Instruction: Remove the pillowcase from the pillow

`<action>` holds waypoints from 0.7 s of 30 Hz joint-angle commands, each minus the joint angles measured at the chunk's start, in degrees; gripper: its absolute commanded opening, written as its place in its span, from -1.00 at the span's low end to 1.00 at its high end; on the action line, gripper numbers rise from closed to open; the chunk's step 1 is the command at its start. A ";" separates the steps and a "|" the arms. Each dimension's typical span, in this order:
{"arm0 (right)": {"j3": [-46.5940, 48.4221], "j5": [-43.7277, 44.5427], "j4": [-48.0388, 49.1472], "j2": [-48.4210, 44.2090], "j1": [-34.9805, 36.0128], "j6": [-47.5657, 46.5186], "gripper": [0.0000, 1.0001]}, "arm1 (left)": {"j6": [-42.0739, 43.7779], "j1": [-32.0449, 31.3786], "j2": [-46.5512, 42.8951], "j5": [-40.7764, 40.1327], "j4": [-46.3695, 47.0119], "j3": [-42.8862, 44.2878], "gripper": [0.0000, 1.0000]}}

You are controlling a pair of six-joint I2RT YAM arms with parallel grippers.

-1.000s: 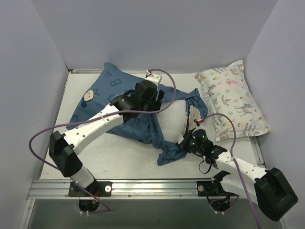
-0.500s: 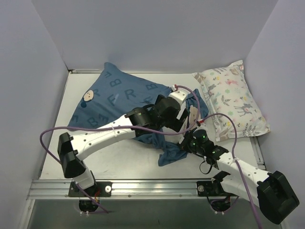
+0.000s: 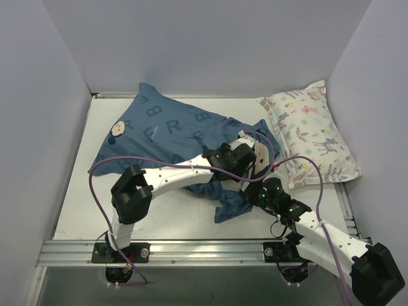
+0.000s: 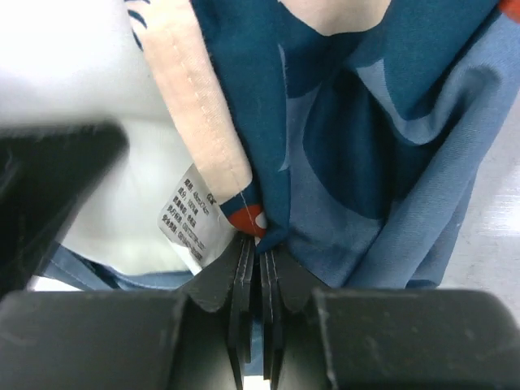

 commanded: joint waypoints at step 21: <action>-0.58 7.84 -6.27 -2.01 9.86 -0.96 -0.79 | -9.18 14.64 10.90 14.11 -7.71 30.42 -1.00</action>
